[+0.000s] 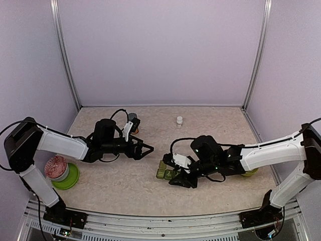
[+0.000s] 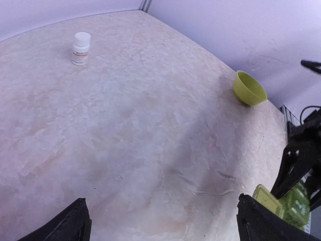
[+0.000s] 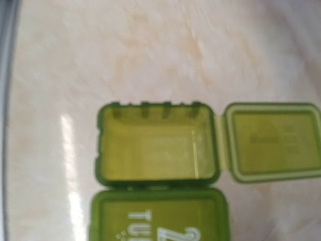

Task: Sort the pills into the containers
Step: Open the lid of the pill container, then place the pill container at the center of the board, then adjust the pill container at the center of the board, then pick up the pill bottle from the center of the board.

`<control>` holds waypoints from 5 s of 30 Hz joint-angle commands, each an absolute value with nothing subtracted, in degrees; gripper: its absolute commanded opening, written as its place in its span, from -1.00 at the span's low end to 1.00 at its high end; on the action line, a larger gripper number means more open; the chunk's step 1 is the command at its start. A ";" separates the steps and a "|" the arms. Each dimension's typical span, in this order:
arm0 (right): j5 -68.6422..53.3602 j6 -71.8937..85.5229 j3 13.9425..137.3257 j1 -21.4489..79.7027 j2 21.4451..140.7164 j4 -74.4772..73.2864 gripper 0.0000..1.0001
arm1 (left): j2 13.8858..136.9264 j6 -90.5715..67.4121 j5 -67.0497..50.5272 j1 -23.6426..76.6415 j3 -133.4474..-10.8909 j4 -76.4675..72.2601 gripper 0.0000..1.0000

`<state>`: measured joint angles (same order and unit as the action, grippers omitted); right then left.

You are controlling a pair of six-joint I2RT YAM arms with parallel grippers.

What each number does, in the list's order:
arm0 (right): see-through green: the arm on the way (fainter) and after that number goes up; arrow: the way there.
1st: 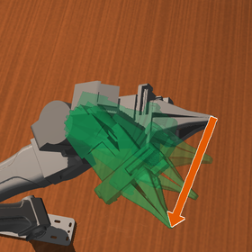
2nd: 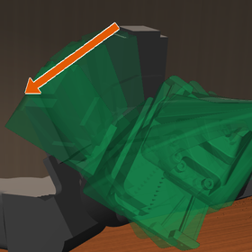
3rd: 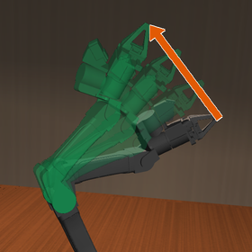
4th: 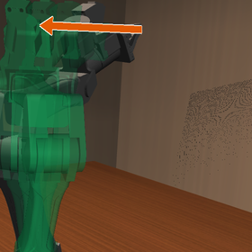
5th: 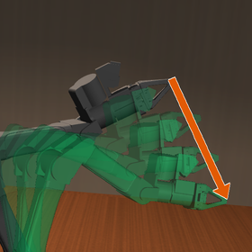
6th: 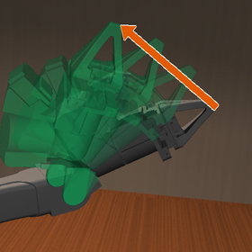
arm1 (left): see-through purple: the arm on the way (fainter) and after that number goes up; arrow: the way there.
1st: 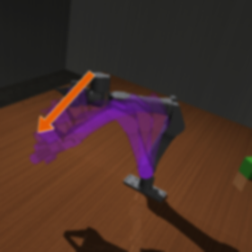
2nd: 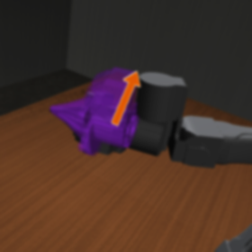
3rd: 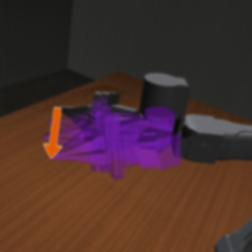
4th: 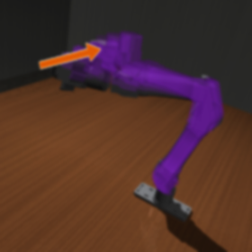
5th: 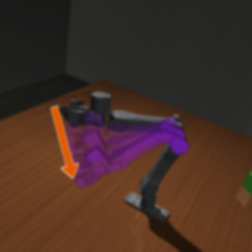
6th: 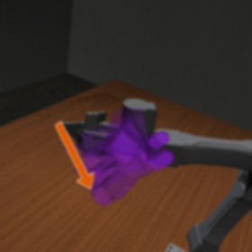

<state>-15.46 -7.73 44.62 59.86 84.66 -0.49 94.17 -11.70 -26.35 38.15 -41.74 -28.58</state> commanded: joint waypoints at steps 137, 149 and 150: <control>-2.32 11.98 107.78 27.25 136.79 -6.45 0.75 | 95.04 -18.45 -21.32 34.23 -40.51 -32.08 0.98; -4.41 10.73 106.65 27.33 139.21 -4.84 0.28 | 95.98 -18.59 -21.71 34.23 -40.87 -32.11 0.98; -4.28 10.40 106.57 27.40 139.23 -4.75 0.23 | 96.05 -18.57 -21.79 34.27 -40.95 -32.14 0.98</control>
